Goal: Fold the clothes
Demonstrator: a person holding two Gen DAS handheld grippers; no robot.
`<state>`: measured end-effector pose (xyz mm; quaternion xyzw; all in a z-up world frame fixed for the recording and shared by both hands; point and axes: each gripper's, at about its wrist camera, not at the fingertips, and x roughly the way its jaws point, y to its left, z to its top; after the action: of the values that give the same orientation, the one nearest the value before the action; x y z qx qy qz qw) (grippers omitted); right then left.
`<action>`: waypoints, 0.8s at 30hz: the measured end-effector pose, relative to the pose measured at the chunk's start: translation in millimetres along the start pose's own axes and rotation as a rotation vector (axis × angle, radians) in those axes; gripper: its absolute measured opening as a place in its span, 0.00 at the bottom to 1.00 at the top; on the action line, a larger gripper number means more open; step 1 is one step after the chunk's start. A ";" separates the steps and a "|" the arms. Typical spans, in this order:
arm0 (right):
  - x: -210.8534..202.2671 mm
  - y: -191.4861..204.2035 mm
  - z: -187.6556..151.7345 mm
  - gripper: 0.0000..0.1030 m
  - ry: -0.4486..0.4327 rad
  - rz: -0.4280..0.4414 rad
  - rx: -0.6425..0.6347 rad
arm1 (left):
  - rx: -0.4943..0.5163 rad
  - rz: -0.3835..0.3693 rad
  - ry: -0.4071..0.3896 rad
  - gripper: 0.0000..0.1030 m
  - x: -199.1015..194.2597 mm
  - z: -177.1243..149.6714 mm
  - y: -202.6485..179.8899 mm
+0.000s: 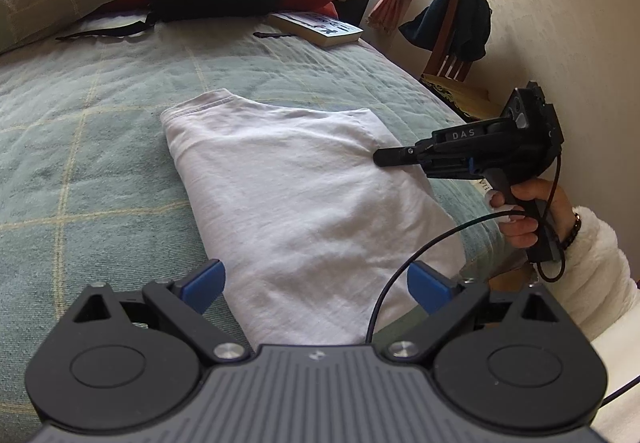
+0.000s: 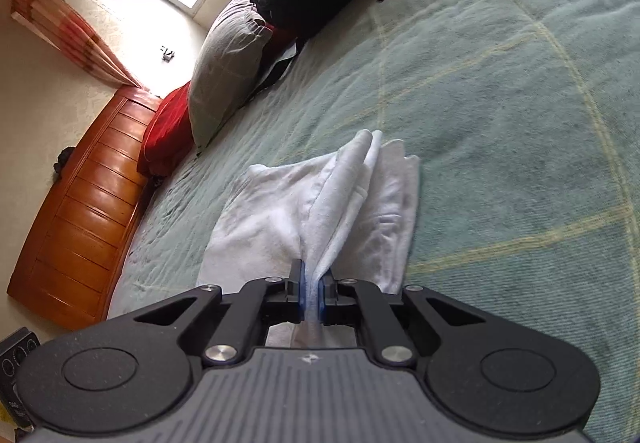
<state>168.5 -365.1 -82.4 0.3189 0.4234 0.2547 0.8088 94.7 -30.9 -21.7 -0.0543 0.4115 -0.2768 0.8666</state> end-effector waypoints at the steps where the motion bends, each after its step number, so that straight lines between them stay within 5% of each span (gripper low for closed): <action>1: 1.2 -3.3 0.0 0.09 0.005 0.003 0.008 | 0.002 0.000 0.001 0.94 0.4 0.3 -0.5; 8: -12.7 0.8 -3.9 0.26 -0.013 -0.035 -0.011 | 0.046 0.057 0.026 0.95 -2.1 -2.2 -3.1; 12: -44.0 19.8 -9.5 0.66 -0.056 -0.019 -0.085 | 0.140 0.206 0.076 0.96 -7.9 -17.2 -4.8; 15: -55.0 34.4 -20.9 0.78 -0.064 0.008 -0.137 | 0.231 0.309 0.119 0.96 -2.3 -35.8 -11.3; 24: -38.2 59.9 -49.8 0.85 0.000 0.027 -0.213 | 0.398 0.447 0.003 0.96 17.3 -59.4 -35.5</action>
<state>98.3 -336.2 -40.4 0.2365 0.3898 0.3091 0.8346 43.9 -61.9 -61.1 0.2089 0.3521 -0.1546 0.8992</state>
